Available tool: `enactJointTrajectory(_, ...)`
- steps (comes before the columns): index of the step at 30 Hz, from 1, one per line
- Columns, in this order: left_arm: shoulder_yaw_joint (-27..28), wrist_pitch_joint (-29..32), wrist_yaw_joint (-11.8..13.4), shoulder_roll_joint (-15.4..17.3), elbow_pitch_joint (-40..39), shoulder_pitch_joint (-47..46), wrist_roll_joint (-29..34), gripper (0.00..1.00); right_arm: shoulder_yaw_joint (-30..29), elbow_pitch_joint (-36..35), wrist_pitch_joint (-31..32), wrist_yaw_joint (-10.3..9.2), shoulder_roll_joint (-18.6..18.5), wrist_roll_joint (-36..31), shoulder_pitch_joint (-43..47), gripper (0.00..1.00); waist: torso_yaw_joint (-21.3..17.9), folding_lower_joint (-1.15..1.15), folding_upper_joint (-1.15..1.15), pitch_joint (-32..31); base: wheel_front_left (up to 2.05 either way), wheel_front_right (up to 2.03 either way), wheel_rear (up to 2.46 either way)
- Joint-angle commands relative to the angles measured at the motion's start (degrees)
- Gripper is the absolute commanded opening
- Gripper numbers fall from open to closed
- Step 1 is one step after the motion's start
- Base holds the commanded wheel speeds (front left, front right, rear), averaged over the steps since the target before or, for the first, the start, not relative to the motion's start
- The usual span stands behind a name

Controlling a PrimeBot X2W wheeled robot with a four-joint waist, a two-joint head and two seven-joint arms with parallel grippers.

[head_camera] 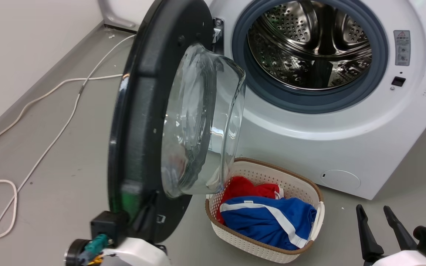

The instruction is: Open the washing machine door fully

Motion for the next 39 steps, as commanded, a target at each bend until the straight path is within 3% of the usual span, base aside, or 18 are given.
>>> enactJointTrajectory(1, 2.0, -0.8, 0.6, 1.3, 0.4, 0.8, -0.7, 0.00, 0.0, -0.2, -0.1, 0.01, 0.0, 0.1, -0.9, 1.00, 0.7, 0.00, 0.00, 0.3, 0.00, 0.00, 0.00)
enactJointTrajectory(9, 9.5, -3.4, 0.7, 4.1, 2.4, -1.3, -4.3, 0.00, 0.2, -1.0, 0.8, 0.01, 0.0, -0.6, -1.6, 1.00, 0.6, 0.00, 0.00, 1.7, 0.00, 0.00, 0.00)
enactJointTrajectory(19, 19.7, -6.2, 0.5, 8.2, 8.5, -3.8, -9.0, 0.00, 0.0, -3.6, 3.4, 0.01, 0.0, -2.8, -3.8, 1.00, -2.9, 0.00, 0.00, 6.5, 0.00, 0.00, 0.00)
enactJointTrajectory(31, 27.1, -9.8, -6.1, 14.3, 22.5, -10.5, -13.9, 0.00, -0.3, -5.1, 3.8, 0.01, 0.0, -4.3, -6.6, 1.00, -4.5, 0.00, 0.00, 10.7, 0.00, 0.00, 0.00)
enactJointTrajectory(39, 27.3, -11.2, -7.0, 14.5, 27.6, -12.9, -13.6, 0.00, 0.0, -4.5, 3.2, 0.01, 0.0, -4.2, -6.8, 1.00, -5.1, 0.00, 0.00, 10.3, 0.00, 0.00, 0.00)
